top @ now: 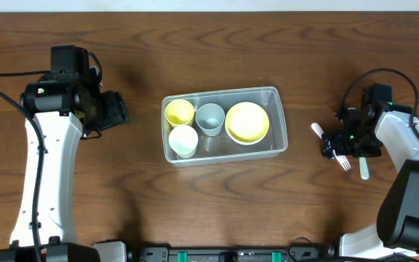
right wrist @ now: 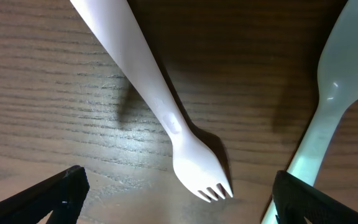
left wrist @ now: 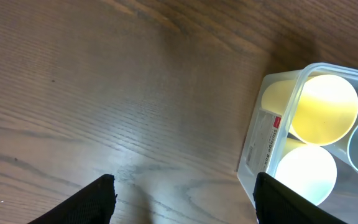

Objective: Pack container
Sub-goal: 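Move the right gripper to the white fork and grasp it, then carry the white fork into the container and release it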

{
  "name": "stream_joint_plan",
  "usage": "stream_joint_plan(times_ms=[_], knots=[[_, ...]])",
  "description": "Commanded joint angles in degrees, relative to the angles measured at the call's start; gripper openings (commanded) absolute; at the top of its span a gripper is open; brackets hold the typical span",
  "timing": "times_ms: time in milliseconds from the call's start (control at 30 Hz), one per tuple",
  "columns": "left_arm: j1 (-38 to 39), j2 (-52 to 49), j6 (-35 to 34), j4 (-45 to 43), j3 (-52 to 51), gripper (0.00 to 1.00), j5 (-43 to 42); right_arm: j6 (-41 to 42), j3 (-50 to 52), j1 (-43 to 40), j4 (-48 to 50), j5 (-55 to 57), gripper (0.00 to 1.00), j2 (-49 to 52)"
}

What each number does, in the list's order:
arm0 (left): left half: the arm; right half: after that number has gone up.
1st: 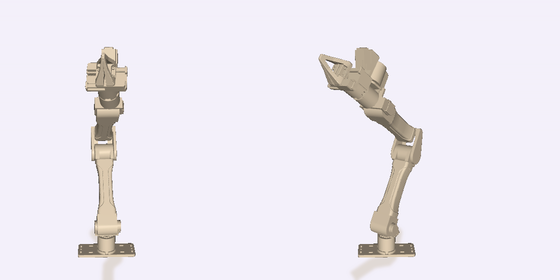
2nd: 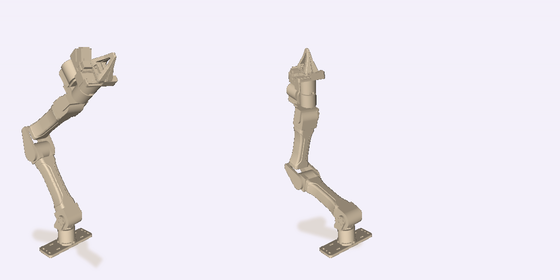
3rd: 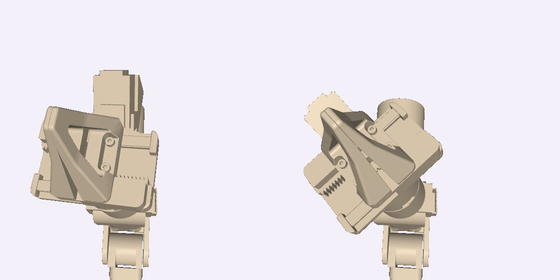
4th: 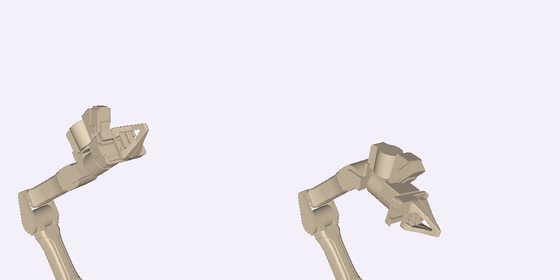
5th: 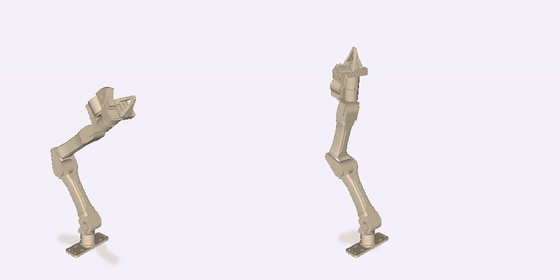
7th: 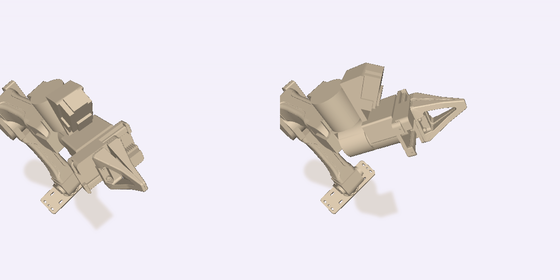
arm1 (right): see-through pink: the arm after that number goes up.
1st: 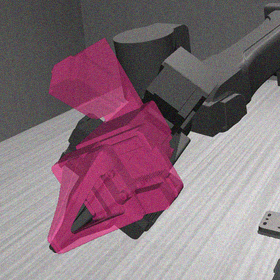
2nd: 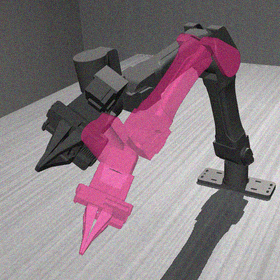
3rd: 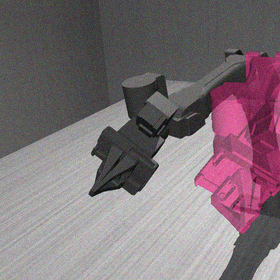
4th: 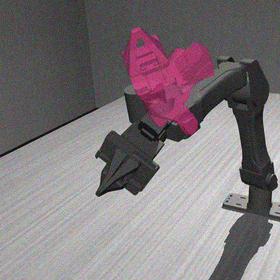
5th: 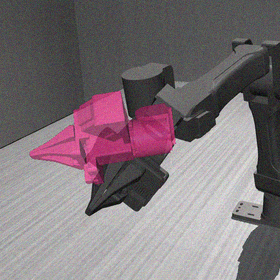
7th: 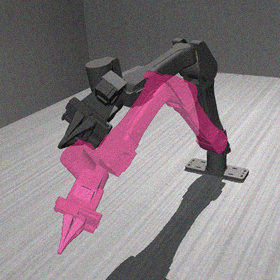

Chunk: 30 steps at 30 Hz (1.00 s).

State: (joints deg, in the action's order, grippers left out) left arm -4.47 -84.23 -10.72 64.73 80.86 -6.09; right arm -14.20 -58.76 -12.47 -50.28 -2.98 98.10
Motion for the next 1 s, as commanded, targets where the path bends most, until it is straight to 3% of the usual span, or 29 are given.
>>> stream_joint_plan(times_ms=[0,567,967], knots=[[-0.3,0.0,-0.5,0.3,-0.2,0.72,-0.6,-0.9,0.5,1.1,0.2,-0.5,0.95,1.5],[-0.3,0.0,-0.5,0.3,-0.2,0.72,-0.6,0.4,0.5,1.1,-0.8,-2.1,0.92,6.4],[-0.3,0.0,-0.5,0.4,-0.2,0.72,-0.6,0.5,0.5,1.1,-1.6,-2.0,0.59,6.4]])
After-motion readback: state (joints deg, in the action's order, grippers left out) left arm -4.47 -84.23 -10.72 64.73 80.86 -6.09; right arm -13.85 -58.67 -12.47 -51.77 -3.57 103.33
